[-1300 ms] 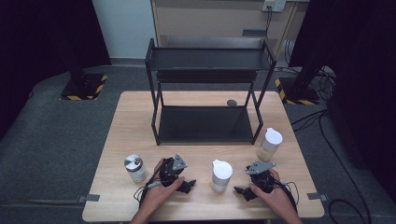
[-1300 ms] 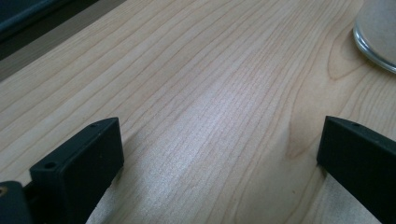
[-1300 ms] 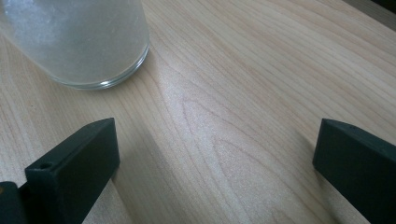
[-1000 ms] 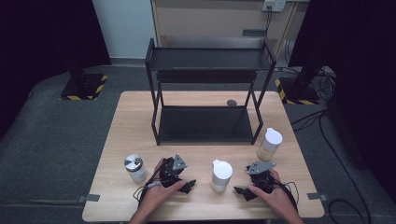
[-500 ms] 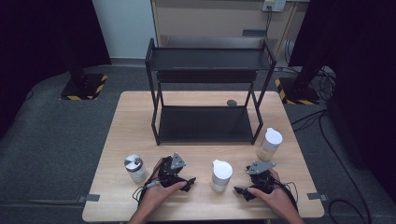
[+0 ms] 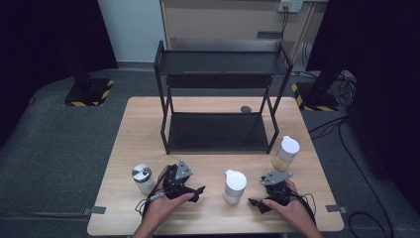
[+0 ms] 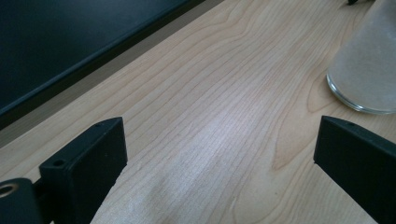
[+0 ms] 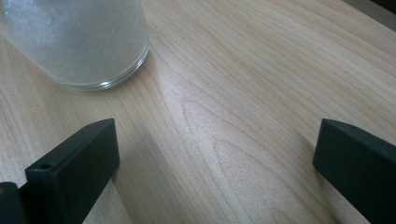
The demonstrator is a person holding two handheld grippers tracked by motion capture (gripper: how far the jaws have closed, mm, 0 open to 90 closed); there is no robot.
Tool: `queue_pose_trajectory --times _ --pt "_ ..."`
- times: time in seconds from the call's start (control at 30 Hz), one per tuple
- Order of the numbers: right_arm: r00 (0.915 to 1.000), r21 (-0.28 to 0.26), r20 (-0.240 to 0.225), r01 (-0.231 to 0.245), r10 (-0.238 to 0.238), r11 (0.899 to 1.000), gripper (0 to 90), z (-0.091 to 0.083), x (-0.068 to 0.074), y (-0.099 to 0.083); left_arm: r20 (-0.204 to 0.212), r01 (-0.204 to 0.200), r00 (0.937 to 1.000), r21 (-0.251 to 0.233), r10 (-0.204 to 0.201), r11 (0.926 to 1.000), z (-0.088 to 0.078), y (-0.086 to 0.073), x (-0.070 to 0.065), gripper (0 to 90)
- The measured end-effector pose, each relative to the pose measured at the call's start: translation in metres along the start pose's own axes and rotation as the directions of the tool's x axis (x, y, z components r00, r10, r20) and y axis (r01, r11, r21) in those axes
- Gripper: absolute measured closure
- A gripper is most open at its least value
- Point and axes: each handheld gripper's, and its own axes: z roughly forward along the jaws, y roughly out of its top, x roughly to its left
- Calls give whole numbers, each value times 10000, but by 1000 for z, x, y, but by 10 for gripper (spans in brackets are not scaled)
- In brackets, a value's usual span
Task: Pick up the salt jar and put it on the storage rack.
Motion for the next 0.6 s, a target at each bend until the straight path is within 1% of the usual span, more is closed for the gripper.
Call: queue_pose_trajectory --times 0.17,0.6 --pt "10000 -1 0 -2 2 10000 9 0 0 0 -14 -39 10000 -86 39 10000 -6 4 -3 18" --pt "10000 -2 0 -4 4 10000 9 0 0 0 -92 95 9999 -390 -99 9992 -22 12 -4 18"
